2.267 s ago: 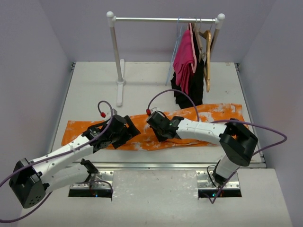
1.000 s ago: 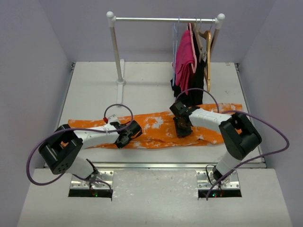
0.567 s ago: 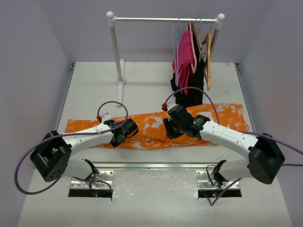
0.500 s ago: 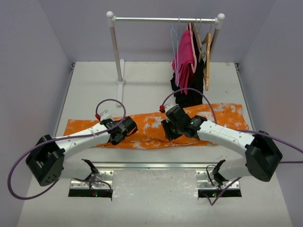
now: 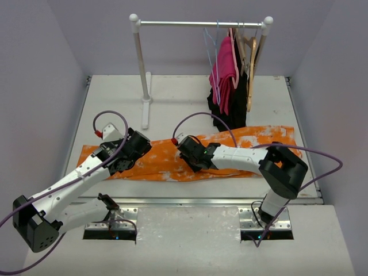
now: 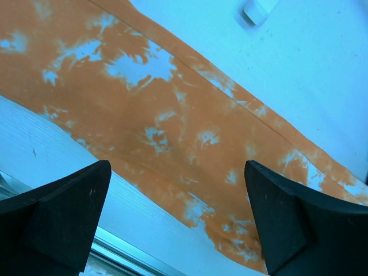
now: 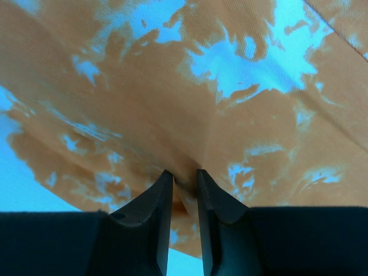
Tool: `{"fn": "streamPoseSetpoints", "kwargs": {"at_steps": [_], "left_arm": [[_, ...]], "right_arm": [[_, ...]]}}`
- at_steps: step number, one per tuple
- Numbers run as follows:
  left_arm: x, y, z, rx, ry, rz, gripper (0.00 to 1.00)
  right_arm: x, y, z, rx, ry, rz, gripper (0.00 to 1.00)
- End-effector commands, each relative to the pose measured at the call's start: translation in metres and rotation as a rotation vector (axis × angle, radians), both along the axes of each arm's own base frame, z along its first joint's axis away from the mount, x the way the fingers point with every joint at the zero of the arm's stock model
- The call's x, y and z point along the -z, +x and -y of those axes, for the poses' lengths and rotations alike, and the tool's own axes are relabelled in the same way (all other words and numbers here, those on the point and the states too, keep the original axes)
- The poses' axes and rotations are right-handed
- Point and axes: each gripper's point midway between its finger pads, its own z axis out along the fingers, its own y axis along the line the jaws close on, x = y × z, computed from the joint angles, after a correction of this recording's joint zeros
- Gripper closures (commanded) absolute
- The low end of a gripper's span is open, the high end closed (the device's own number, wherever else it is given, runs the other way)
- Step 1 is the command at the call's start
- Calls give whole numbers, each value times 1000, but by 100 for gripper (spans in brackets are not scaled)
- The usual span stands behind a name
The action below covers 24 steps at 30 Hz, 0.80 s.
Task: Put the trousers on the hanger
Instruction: Fold the trousers at the center of the board.
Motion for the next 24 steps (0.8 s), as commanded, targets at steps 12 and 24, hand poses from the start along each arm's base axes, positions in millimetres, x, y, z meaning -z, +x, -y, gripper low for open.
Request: {"fn": "streamPoseSetpoints", "kwargs": {"at_steps": [12, 24], "left_arm": [[-32, 24, -12, 31, 61, 75, 0], [-25, 26, -11, 41, 88, 38, 0]], "right_arm": [[-75, -25, -22, -112, 130, -7, 100], [-15, -80, 7, -118, -42, -345, 92]]}}
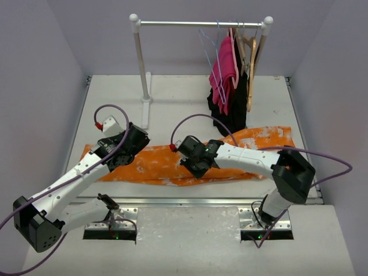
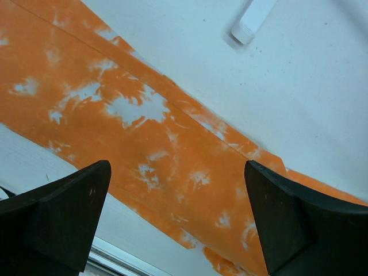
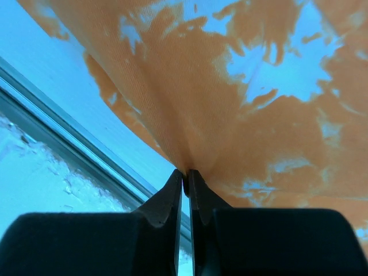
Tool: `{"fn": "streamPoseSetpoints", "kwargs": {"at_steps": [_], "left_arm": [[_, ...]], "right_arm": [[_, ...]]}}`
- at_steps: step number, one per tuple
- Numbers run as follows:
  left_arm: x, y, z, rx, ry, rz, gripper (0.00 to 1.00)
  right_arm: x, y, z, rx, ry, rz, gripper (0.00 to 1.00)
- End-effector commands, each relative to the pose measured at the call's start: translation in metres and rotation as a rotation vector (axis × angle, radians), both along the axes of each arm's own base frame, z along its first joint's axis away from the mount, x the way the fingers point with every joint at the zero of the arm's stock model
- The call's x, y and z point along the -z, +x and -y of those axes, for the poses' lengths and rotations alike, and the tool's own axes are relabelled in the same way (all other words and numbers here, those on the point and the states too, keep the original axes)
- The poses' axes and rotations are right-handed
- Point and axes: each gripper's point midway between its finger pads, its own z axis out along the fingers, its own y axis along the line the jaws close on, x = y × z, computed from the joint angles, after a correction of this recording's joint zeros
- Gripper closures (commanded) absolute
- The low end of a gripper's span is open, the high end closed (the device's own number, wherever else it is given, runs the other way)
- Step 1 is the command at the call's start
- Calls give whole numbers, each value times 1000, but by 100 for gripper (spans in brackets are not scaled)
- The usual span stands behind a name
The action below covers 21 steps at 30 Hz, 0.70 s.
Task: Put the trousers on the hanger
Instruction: Fold the trousers at the center of the board.
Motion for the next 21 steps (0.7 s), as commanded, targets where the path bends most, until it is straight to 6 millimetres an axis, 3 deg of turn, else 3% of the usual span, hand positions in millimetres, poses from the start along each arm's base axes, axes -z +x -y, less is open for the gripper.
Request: {"fn": "streamPoseSetpoints", "kwargs": {"at_steps": [1, 5, 7, 10, 14, 16, 21], "left_arm": [[-1, 10, -1, -29, 12, -3, 0], [25, 11, -8, -122, 7, -84, 0], [35, 13, -17, -199, -7, -96, 0], [61, 15, -30, -277, -23, -143, 0], [96, 13, -41, -332, -30, -230, 0], [111, 5, -48, -390, -8, -283, 0], [138, -13, -63, -494, -3, -359, 0]], "right_arm": [[29, -25, 10, 4, -96, -149, 90], [49, -34, 10, 6, -133, -224, 87], [44, -31, 8, 28, -124, -210, 66], [26, -19, 7, 68, -79, -157, 56], [-13, 4, 8, 148, 46, -88, 55], [-23, 19, 20, 215, 92, -77, 56], [-13, 61, 65, 477, 69, -24, 59]]}}
